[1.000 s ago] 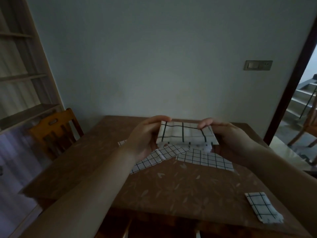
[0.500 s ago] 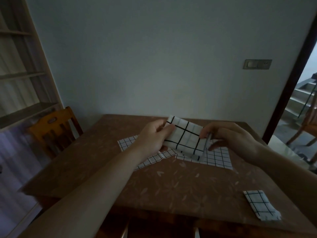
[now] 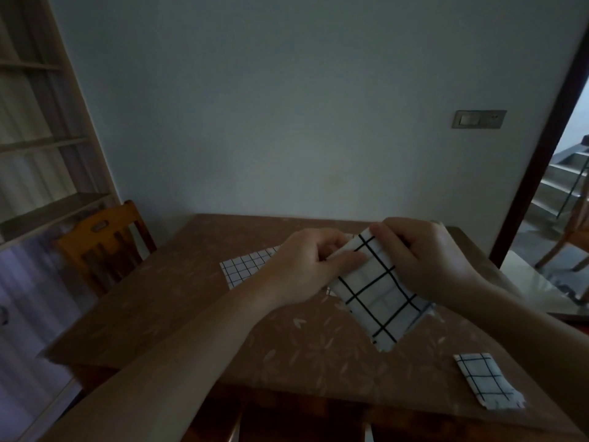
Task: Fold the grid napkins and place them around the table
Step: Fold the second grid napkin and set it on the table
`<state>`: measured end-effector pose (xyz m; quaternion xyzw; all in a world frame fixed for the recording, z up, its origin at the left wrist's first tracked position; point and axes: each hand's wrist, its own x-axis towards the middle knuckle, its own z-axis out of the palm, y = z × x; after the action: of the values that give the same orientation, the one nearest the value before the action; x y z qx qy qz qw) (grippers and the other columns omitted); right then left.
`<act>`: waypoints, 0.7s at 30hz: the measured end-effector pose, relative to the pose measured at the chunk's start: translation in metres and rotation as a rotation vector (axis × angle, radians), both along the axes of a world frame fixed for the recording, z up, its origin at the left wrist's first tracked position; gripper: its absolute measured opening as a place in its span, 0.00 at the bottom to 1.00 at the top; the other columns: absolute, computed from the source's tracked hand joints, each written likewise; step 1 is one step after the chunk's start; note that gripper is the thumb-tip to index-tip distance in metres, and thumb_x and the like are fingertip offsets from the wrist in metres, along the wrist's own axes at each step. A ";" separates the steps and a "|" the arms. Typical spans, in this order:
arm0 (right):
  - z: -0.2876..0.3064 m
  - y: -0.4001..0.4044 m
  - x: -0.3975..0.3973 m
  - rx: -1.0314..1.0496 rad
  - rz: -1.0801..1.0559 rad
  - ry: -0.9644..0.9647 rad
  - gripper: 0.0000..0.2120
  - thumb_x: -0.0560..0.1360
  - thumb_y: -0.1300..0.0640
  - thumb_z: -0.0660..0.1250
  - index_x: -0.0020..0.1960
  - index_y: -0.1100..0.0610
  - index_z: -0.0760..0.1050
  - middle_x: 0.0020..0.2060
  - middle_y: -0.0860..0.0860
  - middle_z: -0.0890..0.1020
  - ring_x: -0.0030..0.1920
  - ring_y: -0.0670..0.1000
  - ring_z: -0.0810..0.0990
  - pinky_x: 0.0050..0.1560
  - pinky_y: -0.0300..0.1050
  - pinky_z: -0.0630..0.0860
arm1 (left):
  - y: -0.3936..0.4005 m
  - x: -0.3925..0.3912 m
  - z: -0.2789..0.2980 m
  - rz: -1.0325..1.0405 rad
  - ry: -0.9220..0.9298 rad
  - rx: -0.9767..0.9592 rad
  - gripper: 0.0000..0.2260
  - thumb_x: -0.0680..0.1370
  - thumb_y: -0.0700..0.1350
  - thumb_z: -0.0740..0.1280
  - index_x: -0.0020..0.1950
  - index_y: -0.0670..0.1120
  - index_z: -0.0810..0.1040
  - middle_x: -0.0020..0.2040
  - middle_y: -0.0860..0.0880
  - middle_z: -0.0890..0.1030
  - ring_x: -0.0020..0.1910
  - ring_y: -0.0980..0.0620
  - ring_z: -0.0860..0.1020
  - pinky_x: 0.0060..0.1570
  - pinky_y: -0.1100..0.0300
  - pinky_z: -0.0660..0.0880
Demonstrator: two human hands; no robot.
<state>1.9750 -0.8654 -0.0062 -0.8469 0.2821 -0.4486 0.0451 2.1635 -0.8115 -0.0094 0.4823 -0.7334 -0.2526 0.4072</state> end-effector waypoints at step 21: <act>-0.024 -0.008 -0.003 0.233 -0.006 0.130 0.23 0.80 0.46 0.57 0.31 0.57 0.71 0.24 0.50 0.72 0.24 0.46 0.69 0.27 0.42 0.65 | -0.014 0.010 0.005 0.117 -0.008 -0.070 0.15 0.82 0.51 0.61 0.42 0.45 0.79 0.30 0.43 0.76 0.25 0.49 0.74 0.25 0.56 0.72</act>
<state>1.9718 -0.8732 -0.0298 -0.8623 0.3371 -0.3572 0.1237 2.1738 -0.8252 -0.0041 0.5107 -0.7141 -0.2005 0.4349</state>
